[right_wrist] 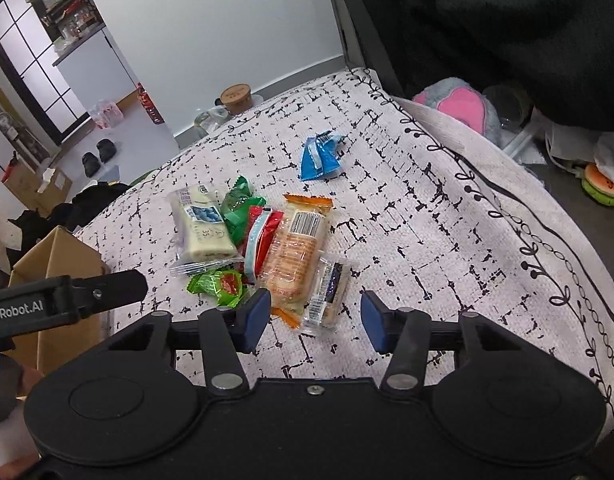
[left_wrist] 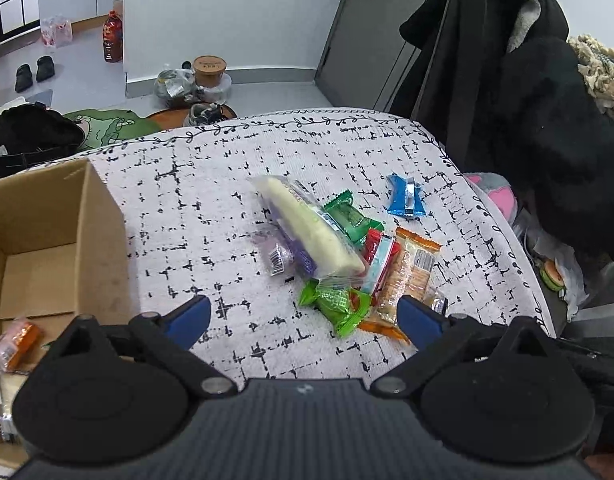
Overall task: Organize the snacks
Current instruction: 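Grasp the green packet with left gripper while right gripper grasps the clear stick package, then lift both held snacks and move them toward the cardboard box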
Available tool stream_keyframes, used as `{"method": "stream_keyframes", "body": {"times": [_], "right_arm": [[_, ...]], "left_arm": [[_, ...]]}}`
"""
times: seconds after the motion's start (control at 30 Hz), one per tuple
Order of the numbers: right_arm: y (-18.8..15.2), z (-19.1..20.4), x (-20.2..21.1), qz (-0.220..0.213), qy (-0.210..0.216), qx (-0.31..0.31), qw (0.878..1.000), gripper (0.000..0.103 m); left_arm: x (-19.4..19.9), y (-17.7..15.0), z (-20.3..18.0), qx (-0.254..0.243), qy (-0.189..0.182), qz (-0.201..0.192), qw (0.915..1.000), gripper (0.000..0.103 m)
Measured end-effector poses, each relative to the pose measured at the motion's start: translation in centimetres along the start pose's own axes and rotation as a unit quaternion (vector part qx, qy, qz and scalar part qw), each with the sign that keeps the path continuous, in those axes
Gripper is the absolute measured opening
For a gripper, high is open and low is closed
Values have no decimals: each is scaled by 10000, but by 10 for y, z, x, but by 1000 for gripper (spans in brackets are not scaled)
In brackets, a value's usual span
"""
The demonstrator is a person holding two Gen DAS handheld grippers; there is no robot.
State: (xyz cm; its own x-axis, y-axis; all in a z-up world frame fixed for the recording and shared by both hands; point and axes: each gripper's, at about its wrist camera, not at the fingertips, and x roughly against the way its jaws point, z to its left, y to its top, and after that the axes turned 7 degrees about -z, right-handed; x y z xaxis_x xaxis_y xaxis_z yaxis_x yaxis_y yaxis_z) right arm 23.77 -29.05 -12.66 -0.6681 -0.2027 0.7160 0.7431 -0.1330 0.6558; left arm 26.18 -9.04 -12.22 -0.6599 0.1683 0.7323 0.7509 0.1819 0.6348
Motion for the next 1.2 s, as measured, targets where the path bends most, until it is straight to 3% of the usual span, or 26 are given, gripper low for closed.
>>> {"method": "stream_keyframes", "body": {"times": [0.8, 0.9, 0.97, 1.03, 1.2], "right_arm": [[4, -8, -54, 460, -48, -67, 9989, 41], [4, -6, -56, 509, -103, -33, 9986, 35], [5, -7, -59, 631, -167, -66, 9978, 23], [4, -8, -60, 664, -166, -108, 9976, 19], [2, -9, -53, 657, -147, -197, 9975, 18]], "left_arm": [[-83, -11, -9, 50, -200, 492, 9986, 67], [-85, -13, -10, 56, -147, 476, 9987, 62], [-85, -14, -9, 108, -180, 475, 9987, 47], [-85, -14, -11, 108, -267, 547, 9981, 35], [-75, -20, -12, 150, -363, 686, 9969, 30]]}}
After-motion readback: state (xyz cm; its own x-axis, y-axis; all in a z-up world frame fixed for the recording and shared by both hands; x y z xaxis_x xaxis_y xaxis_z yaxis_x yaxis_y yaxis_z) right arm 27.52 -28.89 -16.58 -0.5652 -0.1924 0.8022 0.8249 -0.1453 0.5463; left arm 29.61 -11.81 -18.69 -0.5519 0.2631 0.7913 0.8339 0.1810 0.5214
